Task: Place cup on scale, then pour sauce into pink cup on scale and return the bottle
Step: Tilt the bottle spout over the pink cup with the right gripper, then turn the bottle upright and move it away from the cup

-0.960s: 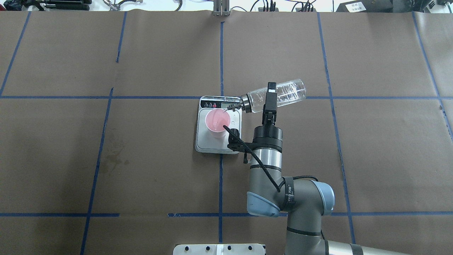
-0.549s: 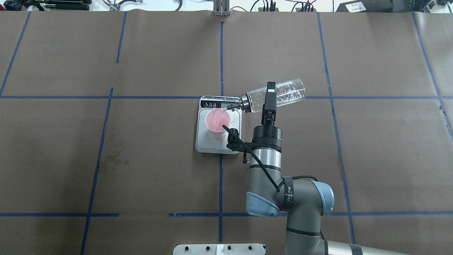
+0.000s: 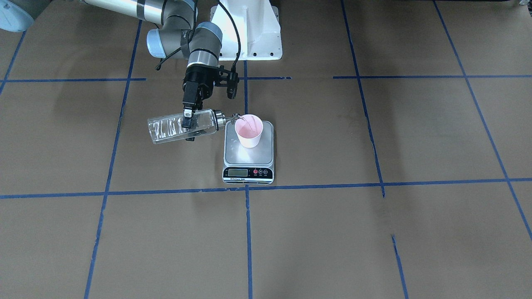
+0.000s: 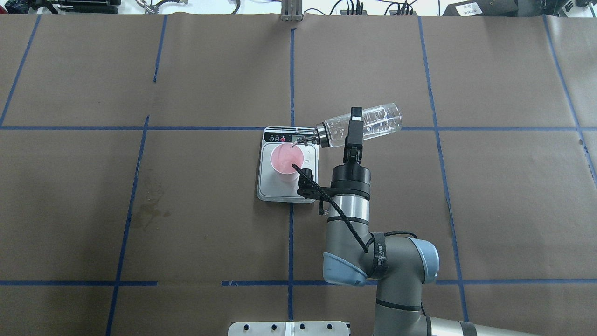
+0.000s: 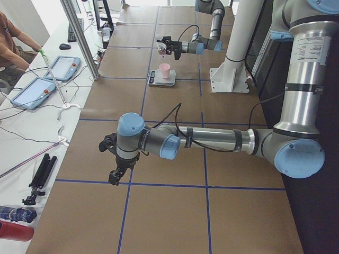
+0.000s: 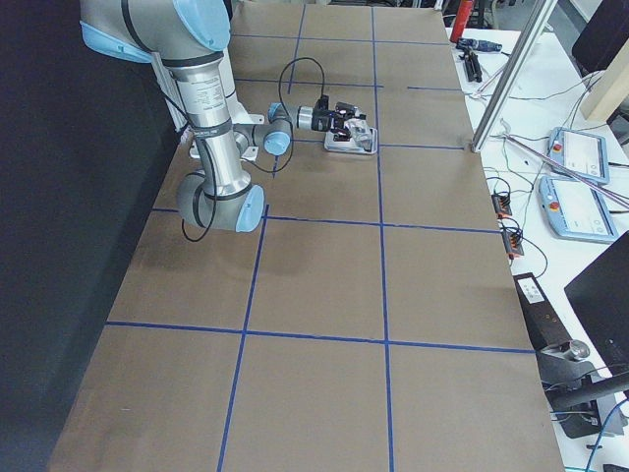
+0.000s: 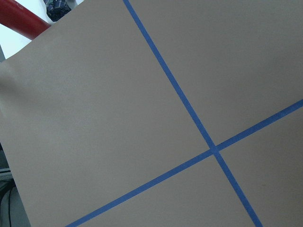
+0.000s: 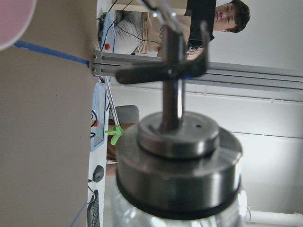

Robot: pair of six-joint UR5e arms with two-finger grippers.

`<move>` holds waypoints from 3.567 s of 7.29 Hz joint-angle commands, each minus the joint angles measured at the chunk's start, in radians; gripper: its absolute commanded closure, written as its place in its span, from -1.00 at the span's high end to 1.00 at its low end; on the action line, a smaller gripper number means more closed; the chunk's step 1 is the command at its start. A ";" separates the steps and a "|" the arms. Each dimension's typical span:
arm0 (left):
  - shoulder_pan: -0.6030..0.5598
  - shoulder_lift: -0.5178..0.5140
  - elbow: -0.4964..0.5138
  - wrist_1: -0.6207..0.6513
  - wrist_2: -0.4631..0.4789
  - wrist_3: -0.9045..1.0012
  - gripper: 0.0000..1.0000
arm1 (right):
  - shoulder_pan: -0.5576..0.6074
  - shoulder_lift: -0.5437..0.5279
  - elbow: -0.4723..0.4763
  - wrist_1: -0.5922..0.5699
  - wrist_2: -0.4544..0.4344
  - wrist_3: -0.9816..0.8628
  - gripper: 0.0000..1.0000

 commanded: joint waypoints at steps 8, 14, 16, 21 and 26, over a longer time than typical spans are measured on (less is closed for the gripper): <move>0.000 0.003 0.001 -0.002 0.000 0.000 1.00 | -0.011 0.002 0.014 0.033 0.005 0.093 -1.00; -0.002 -0.003 -0.003 -0.002 0.000 -0.002 1.00 | -0.021 -0.002 0.084 0.035 0.054 0.193 -1.00; -0.002 -0.005 -0.011 0.000 0.000 -0.003 1.00 | -0.021 -0.012 0.113 0.035 0.093 0.407 -1.00; -0.003 0.000 -0.043 0.003 0.000 -0.003 1.00 | -0.017 -0.039 0.210 0.035 0.240 0.775 -1.00; -0.009 0.005 -0.061 0.003 0.000 -0.003 1.00 | 0.038 -0.283 0.376 0.035 0.493 1.345 -1.00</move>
